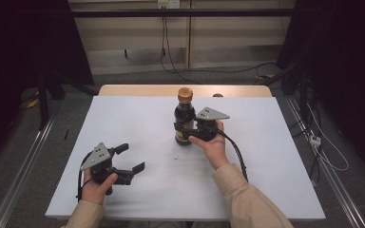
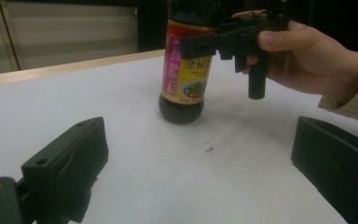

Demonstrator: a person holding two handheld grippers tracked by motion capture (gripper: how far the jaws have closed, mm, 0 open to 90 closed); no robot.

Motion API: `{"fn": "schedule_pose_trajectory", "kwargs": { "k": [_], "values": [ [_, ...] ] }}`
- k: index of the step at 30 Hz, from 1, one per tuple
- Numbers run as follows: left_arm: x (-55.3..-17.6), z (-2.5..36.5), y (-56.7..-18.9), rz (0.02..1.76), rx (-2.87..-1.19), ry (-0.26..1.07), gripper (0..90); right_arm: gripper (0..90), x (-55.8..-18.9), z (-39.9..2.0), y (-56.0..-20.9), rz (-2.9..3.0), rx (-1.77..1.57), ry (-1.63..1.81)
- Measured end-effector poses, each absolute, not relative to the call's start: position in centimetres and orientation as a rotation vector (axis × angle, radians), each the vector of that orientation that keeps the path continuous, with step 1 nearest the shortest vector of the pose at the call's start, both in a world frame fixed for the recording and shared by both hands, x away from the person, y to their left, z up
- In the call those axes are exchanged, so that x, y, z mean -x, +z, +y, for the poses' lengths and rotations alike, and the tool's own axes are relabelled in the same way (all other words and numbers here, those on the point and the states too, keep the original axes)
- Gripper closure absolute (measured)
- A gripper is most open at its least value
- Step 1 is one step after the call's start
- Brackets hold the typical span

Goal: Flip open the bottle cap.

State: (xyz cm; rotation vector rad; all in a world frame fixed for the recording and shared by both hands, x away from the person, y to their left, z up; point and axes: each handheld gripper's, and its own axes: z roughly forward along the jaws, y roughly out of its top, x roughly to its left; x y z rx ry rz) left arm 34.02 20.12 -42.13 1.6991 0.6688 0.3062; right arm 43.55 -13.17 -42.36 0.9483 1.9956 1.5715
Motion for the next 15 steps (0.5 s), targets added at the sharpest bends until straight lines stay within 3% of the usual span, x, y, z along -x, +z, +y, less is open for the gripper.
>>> {"fn": "schedule_pose_trajectory", "kwargs": {
  "k": [7, 15],
  "values": [
    [-35.3, 19.4, -41.0, 0.74, -1.708, 0.293, 2.8, 29.7, -43.4, -13.2, -42.5, 1.98, -0.965, 1.578],
    [-36.8, 17.7, -39.0, 0.694, -1.7, 0.281, 4.8, 29.7, -43.5, -13.2, -42.5, 1.987, -0.973, 1.579]
  ]
}}
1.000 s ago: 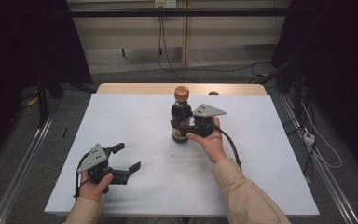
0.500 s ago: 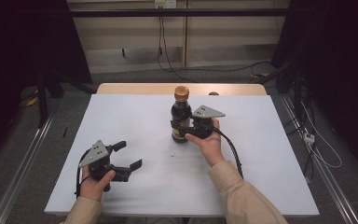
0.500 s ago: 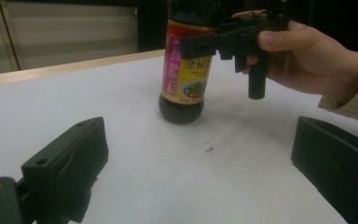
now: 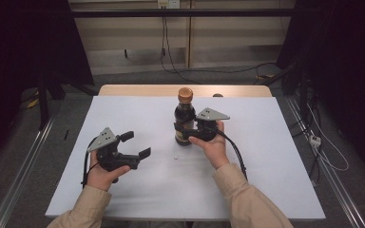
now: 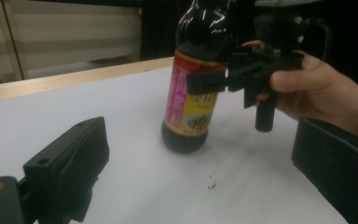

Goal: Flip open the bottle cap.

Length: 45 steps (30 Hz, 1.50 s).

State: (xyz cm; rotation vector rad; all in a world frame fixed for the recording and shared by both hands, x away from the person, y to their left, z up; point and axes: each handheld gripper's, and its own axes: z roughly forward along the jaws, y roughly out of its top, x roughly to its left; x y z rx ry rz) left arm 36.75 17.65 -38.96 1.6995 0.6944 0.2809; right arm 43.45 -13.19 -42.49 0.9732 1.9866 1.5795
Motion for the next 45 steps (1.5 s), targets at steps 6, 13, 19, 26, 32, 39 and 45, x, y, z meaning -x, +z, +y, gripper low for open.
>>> {"fn": "schedule_pose_trajectory", "kwargs": {
  "k": [6, 13, 19, 26, 32, 39, 45],
  "values": [
    [-37.6, 16.6, -37.7, 0.669, -1.703, 0.232, 9.6, 29.7, -43.5, -13.2, -42.5, 1.991, -0.971, 1.583],
    [-39.3, 15.5, -35.7, 0.626, -1.7, 0.203, 23.4, 29.6, -43.5, -13.3, -42.5, 1.996, -0.973, 1.586],
    [-40.3, 14.7, -34.7, 0.588, -1.734, 0.227, 37.9, 29.6, -43.5, -13.3, -42.5, 1.998, -0.974, 1.586],
    [-42.0, 13.1, -33.9, 0.562, -1.823, 0.274, 58.8, 29.5, -43.5, -13.3, -42.5, 2.001, -0.976, 1.585],
    [-42.8, 12.2, -33.6, 0.567, -1.836, 0.283, 61.0, 29.5, -43.5, -13.3, -42.5, 2.004, -0.976, 1.584],
    [-43.6, 11.7, -32.2, 0.573, -1.824, 0.241, 75.3, 29.5, -43.5, -13.3, -42.5, 2.009, -0.981, 1.575],
    [-44.2, 11.5, -30.8, 0.6, -1.838, 0.197, 89.0, 29.5, -43.5, -13.3, -42.4, 2.012, -0.985, 1.573]
  ]
}}
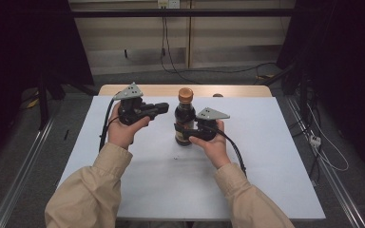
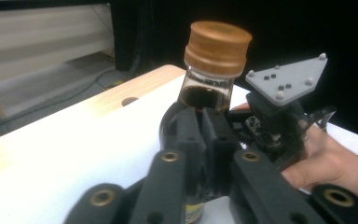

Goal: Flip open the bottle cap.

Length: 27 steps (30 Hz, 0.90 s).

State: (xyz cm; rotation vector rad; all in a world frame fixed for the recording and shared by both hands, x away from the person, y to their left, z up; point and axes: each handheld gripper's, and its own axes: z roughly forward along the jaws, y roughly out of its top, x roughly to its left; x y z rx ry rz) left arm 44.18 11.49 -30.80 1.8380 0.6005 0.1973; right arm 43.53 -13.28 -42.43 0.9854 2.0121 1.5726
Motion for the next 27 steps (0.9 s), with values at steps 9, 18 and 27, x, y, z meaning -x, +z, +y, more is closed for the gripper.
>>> {"fn": "schedule_pose_trajectory", "kwargs": {
  "k": [9, 18, 27],
  "values": [
    [-45.0, 9.7, -28.9, 0.579, -1.869, 0.138, 90.0, 29.6, -43.5, -13.3, -42.4, 2.019, -0.988, 1.565],
    [-45.2, 8.5, -28.0, 0.566, -1.914, 0.166, 90.0, 30.0, -43.6, -13.2, -42.3, 2.033, -0.983, 1.551],
    [-45.4, 8.0, -27.6, 0.576, -1.941, 0.194, 90.0, 31.4, -43.6, -13.2, -42.4, 2.039, -0.96, 1.532]
  ]
}}
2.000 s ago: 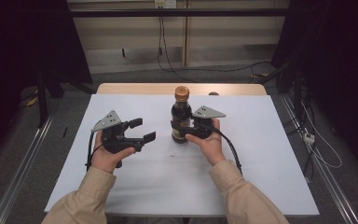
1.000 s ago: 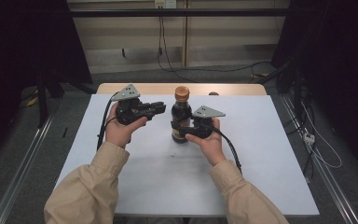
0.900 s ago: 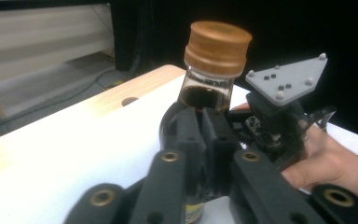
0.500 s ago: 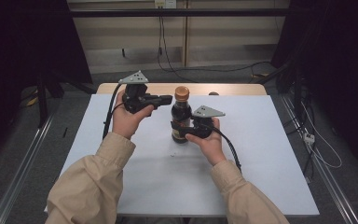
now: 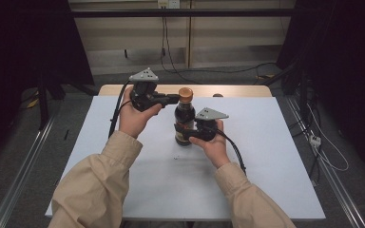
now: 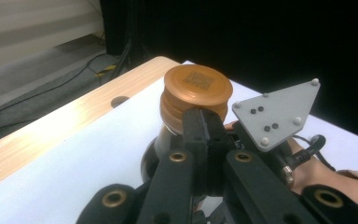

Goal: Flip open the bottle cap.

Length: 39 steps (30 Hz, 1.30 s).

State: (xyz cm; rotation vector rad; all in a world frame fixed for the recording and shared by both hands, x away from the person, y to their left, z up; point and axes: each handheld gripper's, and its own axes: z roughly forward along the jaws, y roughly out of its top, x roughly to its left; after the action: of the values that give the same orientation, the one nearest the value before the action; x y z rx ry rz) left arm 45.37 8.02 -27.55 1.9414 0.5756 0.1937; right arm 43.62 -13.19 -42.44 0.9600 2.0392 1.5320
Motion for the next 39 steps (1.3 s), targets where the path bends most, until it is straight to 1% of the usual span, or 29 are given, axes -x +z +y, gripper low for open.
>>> {"fn": "schedule_pose_trajectory", "kwargs": {
  "k": [6, 17, 22, 23, 24, 25, 26, 28, 32, 39],
  "values": [
    [-45.2, 7.6, -27.4, 0.586, -1.95, 0.221, 90.0, 31.8, -43.6, -13.1, -42.5, 2.029, -0.985, 1.531],
    [-45.3, 7.4, -27.4, 0.601, -1.936, 0.202, 90.0, 31.9, -43.6, -13.4, -42.8, 2.011, -1.011, 1.563],
    [-45.2, 7.2, -27.1, 0.609, -1.958, 0.21, 90.0, 31.9, -43.6, -13.4, -42.8, 2.014, -1.01, 1.565],
    [-45.2, 7.4, -26.8, 0.593, -1.862, 0.162, 90.0, 31.9, -43.6, -13.4, -42.8, 2.014, -1.011, 1.566],
    [-44.9, 7.5, -25.8, 0.573, -1.796, 0.158, 90.0, 31.8, -43.6, -13.3, -42.8, 2.019, -0.998, 1.564],
    [-44.5, 6.9, -24.6, 0.56, -1.823, 0.234, 90.0, 31.7, -43.5, -13.0, -42.8, 2.023, -0.981, 1.551],
    [-44.5, 6.9, -24.6, 0.56, -1.823, 0.234, 90.0, 31.5, -43.3, -12.6, -42.8, 2.021, -0.958, 1.533],
    [-44.0, 4.9, -22.1, 0.55, -1.924, 0.301, 90.0, 31.1, -43.2, -12.0, -42.8, 2.008, -0.954, 1.518],
    [-44.1, 4.9, -21.4, 0.559, -1.936, 0.285, 90.0, 31.0, -43.3, -12.7, -42.9, 2.015, -0.991, 1.544],
    [-44.4, 6.4, -23.0, 0.593, -1.964, 0.265, 90.0, 30.8, -43.4, -13.0, -42.9, 2.019, -1.004, 1.557]
  ]
}}
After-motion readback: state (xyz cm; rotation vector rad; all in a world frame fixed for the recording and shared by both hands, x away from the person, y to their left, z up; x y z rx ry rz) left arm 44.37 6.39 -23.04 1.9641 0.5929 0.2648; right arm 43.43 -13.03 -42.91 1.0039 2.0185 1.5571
